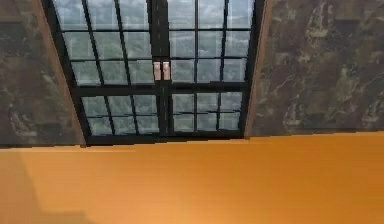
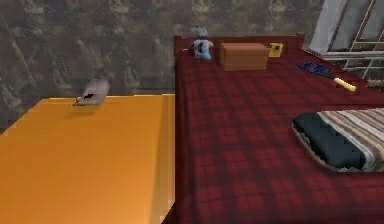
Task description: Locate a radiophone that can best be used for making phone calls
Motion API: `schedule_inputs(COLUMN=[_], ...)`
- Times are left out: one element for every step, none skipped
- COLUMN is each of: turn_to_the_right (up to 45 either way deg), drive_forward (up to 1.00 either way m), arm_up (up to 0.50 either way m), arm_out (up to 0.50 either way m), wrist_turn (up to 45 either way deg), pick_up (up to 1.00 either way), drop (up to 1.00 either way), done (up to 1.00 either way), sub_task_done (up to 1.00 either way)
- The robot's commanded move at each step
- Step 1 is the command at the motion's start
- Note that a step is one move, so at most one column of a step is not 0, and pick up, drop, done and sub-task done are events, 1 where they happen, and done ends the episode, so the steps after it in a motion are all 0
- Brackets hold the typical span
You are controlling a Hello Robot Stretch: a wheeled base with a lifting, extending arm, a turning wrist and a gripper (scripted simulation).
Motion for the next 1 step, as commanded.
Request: schedule_inputs(turn_to_the_right=[0.0], drive_forward=[0.1], arm_up=[0.0], arm_out=[0.0], wrist_turn=[0.0], pick_up=[0.0], drop=[0.0], done=[0.0], sub_task_done=[0.0])
